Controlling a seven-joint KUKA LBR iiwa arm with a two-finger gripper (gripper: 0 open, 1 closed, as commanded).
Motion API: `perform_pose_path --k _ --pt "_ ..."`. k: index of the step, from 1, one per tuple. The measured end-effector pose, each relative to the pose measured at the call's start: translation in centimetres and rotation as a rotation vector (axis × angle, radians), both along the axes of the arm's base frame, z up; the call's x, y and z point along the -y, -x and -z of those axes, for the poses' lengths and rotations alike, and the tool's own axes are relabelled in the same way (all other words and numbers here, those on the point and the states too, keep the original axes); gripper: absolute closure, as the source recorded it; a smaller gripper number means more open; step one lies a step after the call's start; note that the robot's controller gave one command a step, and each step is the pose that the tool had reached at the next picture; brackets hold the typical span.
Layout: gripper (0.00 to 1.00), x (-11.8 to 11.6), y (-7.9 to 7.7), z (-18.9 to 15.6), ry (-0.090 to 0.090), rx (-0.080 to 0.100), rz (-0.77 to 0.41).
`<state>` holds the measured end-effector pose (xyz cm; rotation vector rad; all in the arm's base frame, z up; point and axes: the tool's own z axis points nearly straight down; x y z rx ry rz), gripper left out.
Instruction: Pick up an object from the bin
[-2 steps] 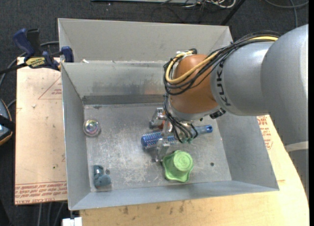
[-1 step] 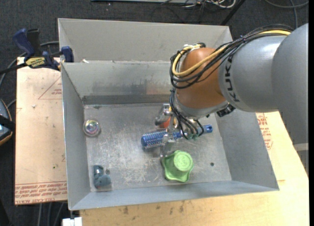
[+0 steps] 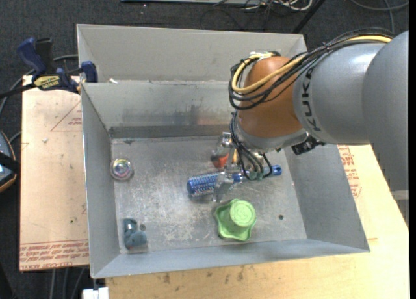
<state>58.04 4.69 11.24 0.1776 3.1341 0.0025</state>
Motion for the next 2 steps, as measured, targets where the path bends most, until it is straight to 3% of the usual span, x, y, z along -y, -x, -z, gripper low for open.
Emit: perform_pose_path --k 1,2 --pt "0.0 -1.1 -0.5 3.8 0.0 0.004 0.146" --pt "0.0 0.7 -0.6 3.8 -0.008 0.006 0.212"
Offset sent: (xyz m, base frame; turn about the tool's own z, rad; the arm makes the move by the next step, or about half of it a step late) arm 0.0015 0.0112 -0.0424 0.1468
